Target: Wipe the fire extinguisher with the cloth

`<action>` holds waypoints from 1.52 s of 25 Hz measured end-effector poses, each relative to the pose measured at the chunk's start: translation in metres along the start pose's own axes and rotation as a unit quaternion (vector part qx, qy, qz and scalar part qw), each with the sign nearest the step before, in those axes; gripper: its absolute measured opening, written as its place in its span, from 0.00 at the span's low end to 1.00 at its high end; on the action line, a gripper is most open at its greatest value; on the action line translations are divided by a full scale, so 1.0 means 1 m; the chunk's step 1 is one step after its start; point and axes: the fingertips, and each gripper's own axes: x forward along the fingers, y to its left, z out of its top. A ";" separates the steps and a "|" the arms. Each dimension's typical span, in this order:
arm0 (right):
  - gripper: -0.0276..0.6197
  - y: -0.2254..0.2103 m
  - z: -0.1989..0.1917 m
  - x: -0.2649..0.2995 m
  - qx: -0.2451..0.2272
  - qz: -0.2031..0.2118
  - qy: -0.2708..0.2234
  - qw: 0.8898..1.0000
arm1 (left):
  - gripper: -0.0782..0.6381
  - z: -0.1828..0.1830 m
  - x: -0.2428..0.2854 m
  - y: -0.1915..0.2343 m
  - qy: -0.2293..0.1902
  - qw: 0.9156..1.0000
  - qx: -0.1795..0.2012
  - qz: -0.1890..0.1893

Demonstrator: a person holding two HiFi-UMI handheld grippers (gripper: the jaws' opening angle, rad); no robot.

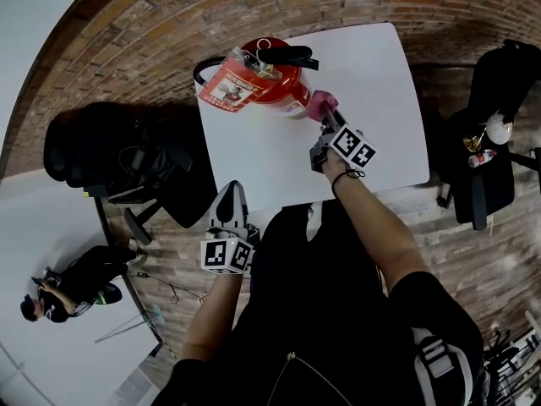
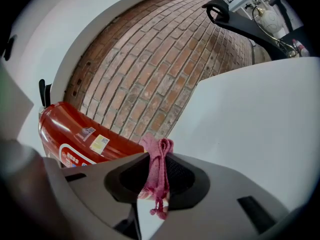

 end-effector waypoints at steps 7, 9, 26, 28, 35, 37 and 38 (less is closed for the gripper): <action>0.20 -0.014 -0.012 0.010 -0.002 -0.009 0.017 1.000 | 0.15 -0.007 0.000 0.004 0.004 1.000 -0.007 0.009; 0.20 -0.019 -0.014 0.013 -0.005 -0.014 0.021 1.000 | 0.15 -0.009 -0.001 0.005 0.005 1.000 -0.007 0.012; 0.20 -0.069 -0.037 0.041 -0.053 -0.067 0.061 0.994 | 0.15 -0.019 -0.001 0.009 0.013 1.000 -0.006 0.023; 0.20 -0.072 -0.038 0.043 -0.057 -0.073 0.063 0.994 | 0.15 -0.019 -0.001 0.012 0.013 1.000 -0.007 0.023; 0.20 -0.086 -0.047 0.050 -0.072 -0.090 0.082 0.990 | 0.15 -0.019 -0.004 0.020 0.016 1.000 -0.005 0.019; 0.20 -0.090 -0.048 0.051 -0.074 -0.089 0.088 0.989 | 0.15 -0.019 -0.005 0.024 0.017 1.000 -0.006 0.016; 0.20 -0.090 -0.048 0.051 -0.075 -0.088 0.092 0.989 | 0.15 -0.019 -0.005 0.026 0.018 1.000 -0.005 0.014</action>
